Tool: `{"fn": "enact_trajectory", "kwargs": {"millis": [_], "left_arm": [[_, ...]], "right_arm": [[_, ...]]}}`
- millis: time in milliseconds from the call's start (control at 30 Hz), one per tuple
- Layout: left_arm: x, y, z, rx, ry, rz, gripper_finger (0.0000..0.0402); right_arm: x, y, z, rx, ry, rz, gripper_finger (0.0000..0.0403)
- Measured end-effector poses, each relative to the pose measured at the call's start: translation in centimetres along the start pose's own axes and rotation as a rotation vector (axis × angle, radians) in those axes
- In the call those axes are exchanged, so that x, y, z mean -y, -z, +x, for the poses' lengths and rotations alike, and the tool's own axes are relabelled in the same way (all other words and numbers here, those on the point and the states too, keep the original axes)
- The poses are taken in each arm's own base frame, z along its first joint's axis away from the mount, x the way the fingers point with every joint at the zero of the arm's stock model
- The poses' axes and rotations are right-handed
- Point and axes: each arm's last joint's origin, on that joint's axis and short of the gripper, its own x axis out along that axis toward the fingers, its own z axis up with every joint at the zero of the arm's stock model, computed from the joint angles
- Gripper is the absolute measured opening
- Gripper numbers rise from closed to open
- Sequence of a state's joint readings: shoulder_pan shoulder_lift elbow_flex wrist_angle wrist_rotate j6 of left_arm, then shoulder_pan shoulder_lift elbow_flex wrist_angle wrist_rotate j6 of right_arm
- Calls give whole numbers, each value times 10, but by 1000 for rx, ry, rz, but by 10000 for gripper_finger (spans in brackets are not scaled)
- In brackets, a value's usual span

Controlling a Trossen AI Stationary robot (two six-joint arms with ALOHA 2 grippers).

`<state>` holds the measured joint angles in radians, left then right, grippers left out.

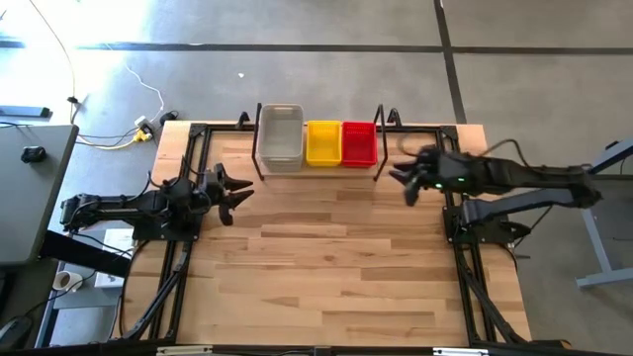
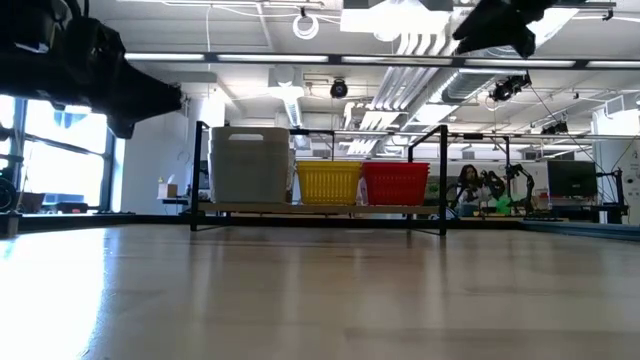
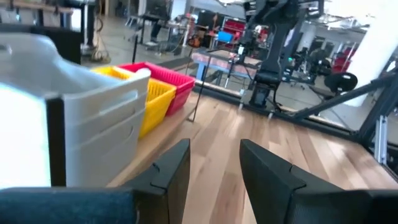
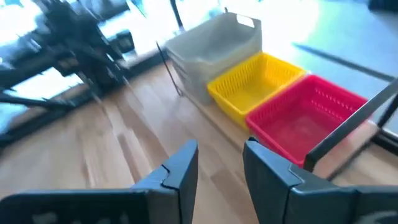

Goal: Stack baskets on shelf by color
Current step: Return to Home Position

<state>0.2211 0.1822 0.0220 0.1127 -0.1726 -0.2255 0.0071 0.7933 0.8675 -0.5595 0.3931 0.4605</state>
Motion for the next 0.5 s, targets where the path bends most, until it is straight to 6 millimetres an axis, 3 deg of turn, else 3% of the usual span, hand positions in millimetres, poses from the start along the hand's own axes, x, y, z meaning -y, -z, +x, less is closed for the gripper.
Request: {"fn": "enact_trajectory", "kwargs": {"millis": [233, 500], "left_arm": [[-1, 5, 1, -32, -4, -1, 131], [-1, 5, 1, -32, -6, 59, 131]], "right_arm": [[31, 40, -25, 174, -109, 13, 114], [52, 87, -23, 288, -207, 24, 114]]}}
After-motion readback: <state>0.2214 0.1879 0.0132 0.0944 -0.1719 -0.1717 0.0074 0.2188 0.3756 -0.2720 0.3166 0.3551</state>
